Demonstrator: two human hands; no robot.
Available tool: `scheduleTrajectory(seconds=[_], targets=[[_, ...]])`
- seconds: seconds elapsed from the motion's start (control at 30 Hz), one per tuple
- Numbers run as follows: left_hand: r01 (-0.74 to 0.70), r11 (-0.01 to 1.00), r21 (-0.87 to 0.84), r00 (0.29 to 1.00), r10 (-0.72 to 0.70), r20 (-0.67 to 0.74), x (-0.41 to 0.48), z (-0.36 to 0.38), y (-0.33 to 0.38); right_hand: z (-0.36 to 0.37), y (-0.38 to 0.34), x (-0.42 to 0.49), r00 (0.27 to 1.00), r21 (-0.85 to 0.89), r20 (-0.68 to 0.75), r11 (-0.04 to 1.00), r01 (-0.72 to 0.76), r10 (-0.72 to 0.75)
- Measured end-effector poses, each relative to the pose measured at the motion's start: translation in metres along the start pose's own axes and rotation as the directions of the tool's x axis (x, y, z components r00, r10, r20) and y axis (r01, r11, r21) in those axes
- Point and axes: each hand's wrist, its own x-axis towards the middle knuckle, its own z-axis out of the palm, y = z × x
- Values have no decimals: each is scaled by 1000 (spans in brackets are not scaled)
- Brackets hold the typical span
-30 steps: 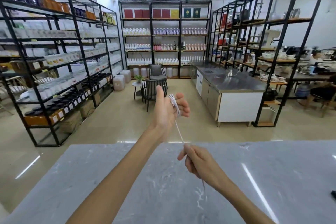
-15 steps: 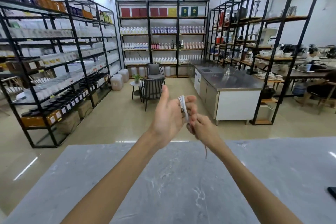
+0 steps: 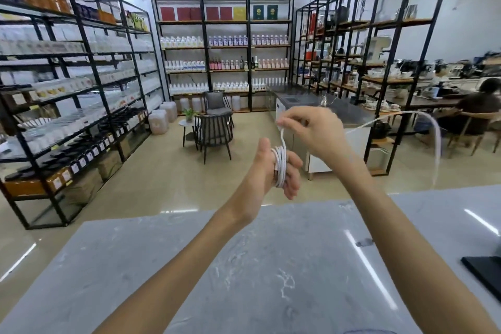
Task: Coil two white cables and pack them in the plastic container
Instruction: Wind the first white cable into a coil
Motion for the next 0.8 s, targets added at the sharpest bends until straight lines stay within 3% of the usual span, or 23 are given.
scheduleTrajectory(seconds=[0.07,0.17,0.27,0.37,0.43,0.47,0.53,0.6,0.7,0.8], targets=[[-56,989,-137,996,46,-71,4,-5,13,37,8,-17,977,120,198,988,-99,74],[-75,931,-357,974,-9,-227,16,-22,25,76,5,-78,941,344,306,905,-251,145],[-32,974,-224,911,-64,-408,27,-35,28,77,-5,-128,920,321,382,920,-226,92],[112,993,30,910,-91,-405,18,-31,15,40,-16,-133,880,105,474,994,-39,-15],[175,976,133,945,-129,-301,5,-17,2,7,-25,-113,925,-41,373,994,99,-77],[194,965,176,953,-143,-268,-2,-8,-2,-8,-27,-97,960,-157,236,969,192,-152],[239,951,197,961,-203,-186,-7,12,-3,-31,-25,-61,953,-306,-12,908,285,-303],[251,961,119,964,-238,-119,-8,22,3,-32,-16,-29,968,-150,-15,957,247,-252],[47,999,-23,991,-50,-126,-13,13,17,13,3,-22,983,285,180,958,-7,-46],[222,975,-22,969,-223,-105,-18,1,23,48,19,-40,998,447,25,892,-63,58]])
